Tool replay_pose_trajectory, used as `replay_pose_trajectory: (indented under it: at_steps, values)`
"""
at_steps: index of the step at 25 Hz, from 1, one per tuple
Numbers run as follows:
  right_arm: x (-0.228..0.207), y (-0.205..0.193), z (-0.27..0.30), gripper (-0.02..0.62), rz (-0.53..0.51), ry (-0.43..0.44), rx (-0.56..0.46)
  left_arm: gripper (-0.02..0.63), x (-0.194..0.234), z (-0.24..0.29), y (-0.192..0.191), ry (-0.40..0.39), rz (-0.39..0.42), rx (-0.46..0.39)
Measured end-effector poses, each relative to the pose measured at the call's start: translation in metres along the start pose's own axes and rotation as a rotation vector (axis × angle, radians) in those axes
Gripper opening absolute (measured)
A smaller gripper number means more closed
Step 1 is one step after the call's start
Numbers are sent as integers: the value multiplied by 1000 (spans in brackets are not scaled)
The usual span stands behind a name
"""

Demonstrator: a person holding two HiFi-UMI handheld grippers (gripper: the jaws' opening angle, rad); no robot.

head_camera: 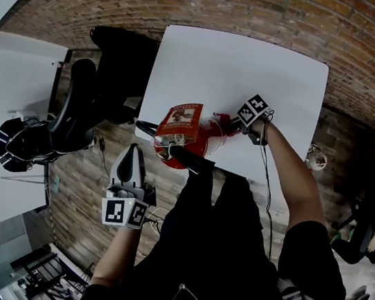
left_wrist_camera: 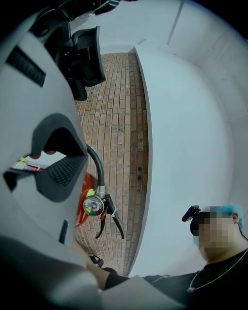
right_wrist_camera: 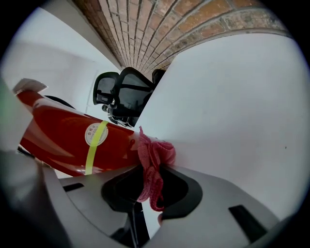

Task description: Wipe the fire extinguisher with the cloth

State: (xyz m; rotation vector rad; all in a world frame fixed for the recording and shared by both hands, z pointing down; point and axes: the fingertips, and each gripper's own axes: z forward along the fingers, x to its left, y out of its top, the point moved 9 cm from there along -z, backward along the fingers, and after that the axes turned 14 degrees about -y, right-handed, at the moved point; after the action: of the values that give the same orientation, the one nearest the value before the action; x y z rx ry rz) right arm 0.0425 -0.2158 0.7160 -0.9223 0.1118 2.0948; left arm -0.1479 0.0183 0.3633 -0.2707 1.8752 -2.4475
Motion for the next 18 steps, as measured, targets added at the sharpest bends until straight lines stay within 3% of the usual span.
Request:
replay_pose_trajectory:
  at_steps: [18]
  values:
    - [36,9,-51,100,53,147,-56,31,-5,-8,-5,2,-12,-27]
